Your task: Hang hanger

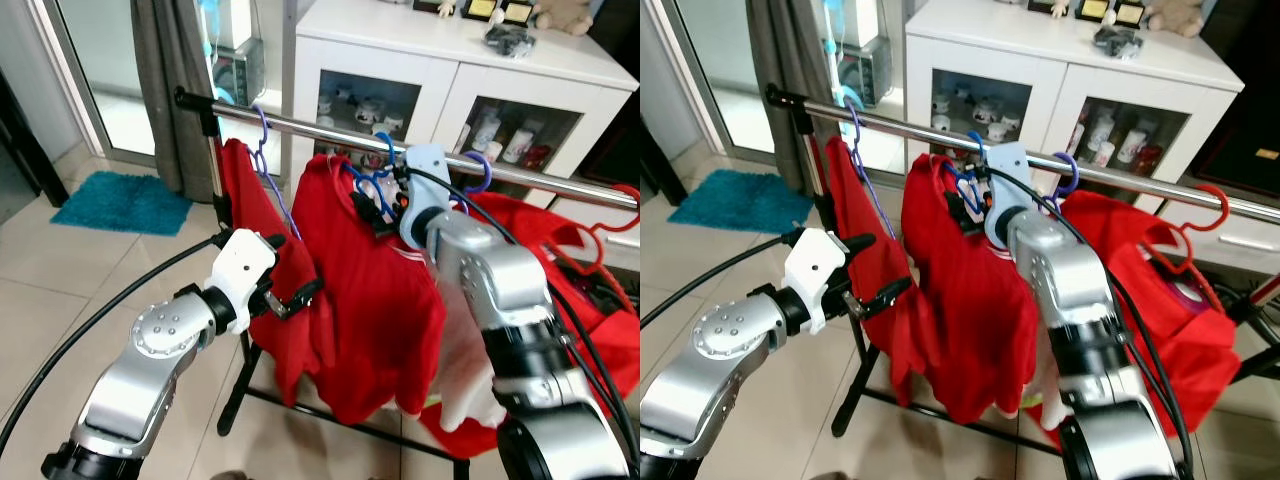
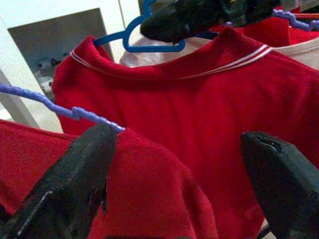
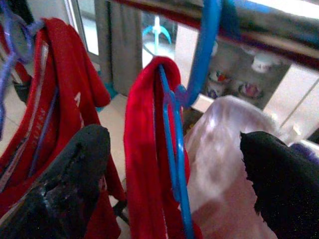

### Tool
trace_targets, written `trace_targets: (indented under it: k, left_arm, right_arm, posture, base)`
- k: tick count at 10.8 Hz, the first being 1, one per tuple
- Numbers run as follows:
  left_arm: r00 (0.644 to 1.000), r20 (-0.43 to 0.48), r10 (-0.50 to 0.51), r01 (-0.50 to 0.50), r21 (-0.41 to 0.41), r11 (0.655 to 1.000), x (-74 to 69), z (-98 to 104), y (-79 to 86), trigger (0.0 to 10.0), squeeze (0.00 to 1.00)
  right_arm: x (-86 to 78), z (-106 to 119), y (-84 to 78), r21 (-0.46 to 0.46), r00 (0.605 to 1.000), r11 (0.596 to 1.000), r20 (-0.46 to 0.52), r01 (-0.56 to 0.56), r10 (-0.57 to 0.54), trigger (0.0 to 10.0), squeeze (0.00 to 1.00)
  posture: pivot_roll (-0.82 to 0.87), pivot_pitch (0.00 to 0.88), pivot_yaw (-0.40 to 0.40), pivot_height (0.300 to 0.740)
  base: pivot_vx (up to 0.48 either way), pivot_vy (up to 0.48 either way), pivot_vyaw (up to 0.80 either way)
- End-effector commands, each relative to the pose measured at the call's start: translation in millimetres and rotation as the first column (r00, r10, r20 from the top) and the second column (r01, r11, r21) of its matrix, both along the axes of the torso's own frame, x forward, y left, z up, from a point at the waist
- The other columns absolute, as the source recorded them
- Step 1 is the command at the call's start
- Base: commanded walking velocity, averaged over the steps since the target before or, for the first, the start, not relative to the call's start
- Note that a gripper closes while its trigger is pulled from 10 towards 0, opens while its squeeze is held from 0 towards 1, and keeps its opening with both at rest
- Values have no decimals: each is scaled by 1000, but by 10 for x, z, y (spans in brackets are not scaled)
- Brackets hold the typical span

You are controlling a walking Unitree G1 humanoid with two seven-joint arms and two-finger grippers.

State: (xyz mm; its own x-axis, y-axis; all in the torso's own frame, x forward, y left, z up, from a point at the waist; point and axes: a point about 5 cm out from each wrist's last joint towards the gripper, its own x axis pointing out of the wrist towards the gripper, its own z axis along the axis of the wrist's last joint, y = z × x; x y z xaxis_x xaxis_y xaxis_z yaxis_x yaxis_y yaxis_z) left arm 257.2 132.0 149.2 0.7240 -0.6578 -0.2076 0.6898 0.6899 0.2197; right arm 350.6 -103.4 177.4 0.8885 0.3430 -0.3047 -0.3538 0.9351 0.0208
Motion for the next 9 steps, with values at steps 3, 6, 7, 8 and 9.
trace_targets:
  k: [3,6,7,8,9]
  left_arm:
    - [1000,-12,-18,18,-1,1000,8,-4,-37,10000,0]
    - [1000,-9,-28,28,2,1000,33,-9,-34,10000,0]
    - [999,-11,-44,44,1,999,27,-13,-43,10000,0]
    - [997,-16,-72,72,5,997,27,-16,-48,10000,0]
    - [997,-18,-77,77,11,997,30,-20,-39,10000,0]
  right_arm:
    - [63,-9,26,82,999,996,-26,22,-20,0,0]
    - [69,-54,68,96,999,995,-34,4,0,0,0]
    - [72,-57,79,100,999,995,-33,-4,7,0,0]
    - [78,-57,80,101,999,995,-31,-5,8,0,0]
    - [82,-60,77,101,999,995,-32,-4,7,0,0]
  posture:
    - [-54,0,-73,740]
    - [-51,0,-75,740]
    - [-52,0,-74,740]
    - [-52,0,-74,740]
    - [-52,0,-76,740]
  base:
    - [0,0,0]
    - [0,0,0]
    - [0,0,0]
    - [0,0,0]
    - [0,0,0]
